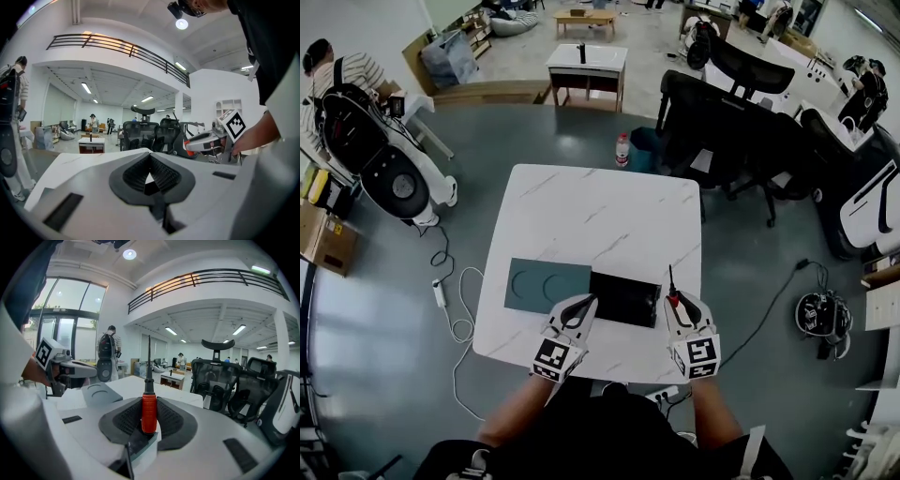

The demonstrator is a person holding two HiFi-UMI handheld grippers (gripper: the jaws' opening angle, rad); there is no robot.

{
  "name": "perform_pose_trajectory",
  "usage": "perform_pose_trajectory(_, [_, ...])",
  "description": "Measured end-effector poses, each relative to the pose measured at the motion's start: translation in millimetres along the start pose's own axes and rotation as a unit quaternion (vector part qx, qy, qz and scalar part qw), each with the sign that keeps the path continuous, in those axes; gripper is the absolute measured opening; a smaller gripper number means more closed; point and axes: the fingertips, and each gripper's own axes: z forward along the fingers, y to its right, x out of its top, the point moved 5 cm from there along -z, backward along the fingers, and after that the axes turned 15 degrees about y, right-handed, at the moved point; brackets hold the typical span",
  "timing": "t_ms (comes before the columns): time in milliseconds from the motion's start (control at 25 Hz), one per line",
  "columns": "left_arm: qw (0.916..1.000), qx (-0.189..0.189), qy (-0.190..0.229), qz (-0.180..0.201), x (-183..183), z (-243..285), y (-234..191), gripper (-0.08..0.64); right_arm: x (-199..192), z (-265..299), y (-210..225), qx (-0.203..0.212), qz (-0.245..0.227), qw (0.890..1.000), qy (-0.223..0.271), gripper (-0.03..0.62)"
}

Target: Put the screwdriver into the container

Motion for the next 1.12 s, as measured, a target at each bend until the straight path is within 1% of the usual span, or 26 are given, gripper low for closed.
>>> perform_pose_trajectory(120, [1.0000,0.001,-0.006,-0.001,-3.9,-1.0,-2.1,0.006,-14.8,11.5,-3.5,0.034,-0.022,0.999,-0.027,0.104])
perform_pose_trajectory(200, [1.0000,0.004,-0.007,-0.005,-5.6,-1.7,-4.3,0.006,-25.5,17.7,-8.3,0.062,-0.042,0.996,-0.050,0.104])
perform_pose_trajectory(320, [0.9998,0.013,-0.010,-0.008,-9.4,-6.9,-10.1,0.006,-43.6,26.3,-22.2,0.109,-0.074,0.987,-0.088,0.104])
perform_pose_trajectory(400, [0.9996,0.021,-0.014,-0.010,-12.4,-10.8,-15.1,0.006,-57.7,31.3,-31.6,0.136,-0.096,0.979,-0.121,0.106])
perform_pose_trajectory(520, [0.9993,0.031,-0.017,-0.013,-16.4,-17.7,-20.8,0.006,-75.6,39.4,-44.2,0.172,-0.126,0.962,-0.170,0.104])
perform_pose_trajectory(680, [0.9988,0.041,-0.022,-0.014,-19.5,-29.6,-27.0,0.006,-94.0,50.9,-53.2,0.208,-0.152,0.939,-0.227,0.106])
perform_pose_trajectory(760, [0.9984,0.048,-0.024,-0.020,-21.1,-35.7,-30.8,0.006,-102.9,56.6,-57.1,0.228,-0.173,0.924,-0.255,0.104])
perform_pose_trajectory(880, [0.9978,0.057,-0.022,-0.028,-25.3,-42.7,-32.9,0.006,-117.2,62.8,-62.1,0.259,-0.203,0.897,-0.294,0.104])
perform_pose_trajectory(960, [0.9976,0.059,-0.023,-0.030,-29.7,-46.8,-33.7,0.006,-126.1,65.7,-65.9,0.273,-0.209,0.884,-0.317,0.104])
perform_pose_trajectory(1120, [0.9977,0.056,-0.026,-0.029,-34.0,-52.9,-38.3,0.006,-141.0,72.1,-71.7,0.284,-0.210,0.861,-0.366,0.104])
